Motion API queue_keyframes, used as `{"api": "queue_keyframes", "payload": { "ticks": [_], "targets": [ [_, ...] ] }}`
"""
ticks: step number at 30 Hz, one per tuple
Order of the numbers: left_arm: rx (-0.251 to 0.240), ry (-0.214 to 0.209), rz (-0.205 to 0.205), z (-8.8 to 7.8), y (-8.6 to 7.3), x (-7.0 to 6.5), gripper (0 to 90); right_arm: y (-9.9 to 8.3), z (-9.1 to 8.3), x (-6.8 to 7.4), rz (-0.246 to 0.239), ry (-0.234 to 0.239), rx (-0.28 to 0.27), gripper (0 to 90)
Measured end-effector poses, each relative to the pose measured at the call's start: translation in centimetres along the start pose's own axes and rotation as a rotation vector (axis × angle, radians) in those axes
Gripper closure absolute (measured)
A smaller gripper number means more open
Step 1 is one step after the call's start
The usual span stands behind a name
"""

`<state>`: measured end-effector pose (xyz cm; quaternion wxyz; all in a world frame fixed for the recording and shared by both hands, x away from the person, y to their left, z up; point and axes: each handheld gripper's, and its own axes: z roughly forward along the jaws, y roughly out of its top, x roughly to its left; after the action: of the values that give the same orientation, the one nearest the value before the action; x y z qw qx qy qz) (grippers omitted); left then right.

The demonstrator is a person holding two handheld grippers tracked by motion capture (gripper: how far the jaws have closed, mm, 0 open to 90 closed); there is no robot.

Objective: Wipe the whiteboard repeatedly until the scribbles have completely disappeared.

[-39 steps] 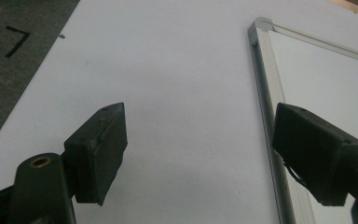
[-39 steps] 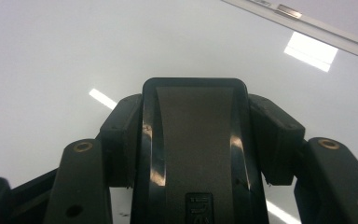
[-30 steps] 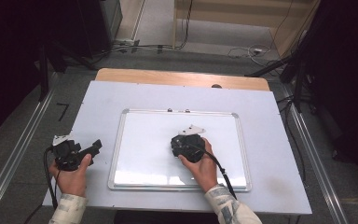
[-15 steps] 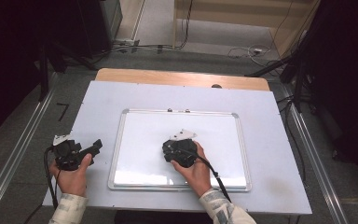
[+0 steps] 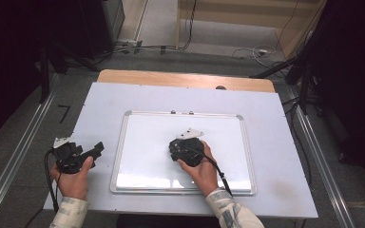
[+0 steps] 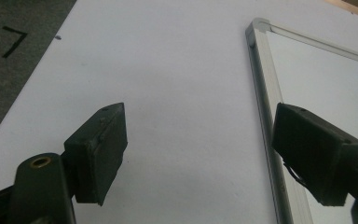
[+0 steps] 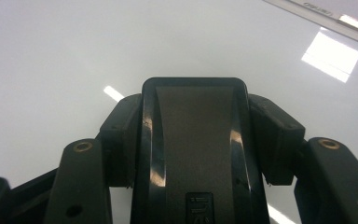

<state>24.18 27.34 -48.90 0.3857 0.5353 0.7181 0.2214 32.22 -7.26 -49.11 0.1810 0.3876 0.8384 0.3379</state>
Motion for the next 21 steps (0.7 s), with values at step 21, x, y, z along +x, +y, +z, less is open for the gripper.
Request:
{"api": "queue_keyframes", "payload": {
  "ticks": [21],
  "targets": [
    [0.0, 0.0, -0.001, 0.0, 0.0, 0.0, 19.2, 0.1, 0.0, -7.8, 0.153, -0.137, 0.02, 39.3]
  ]
}}
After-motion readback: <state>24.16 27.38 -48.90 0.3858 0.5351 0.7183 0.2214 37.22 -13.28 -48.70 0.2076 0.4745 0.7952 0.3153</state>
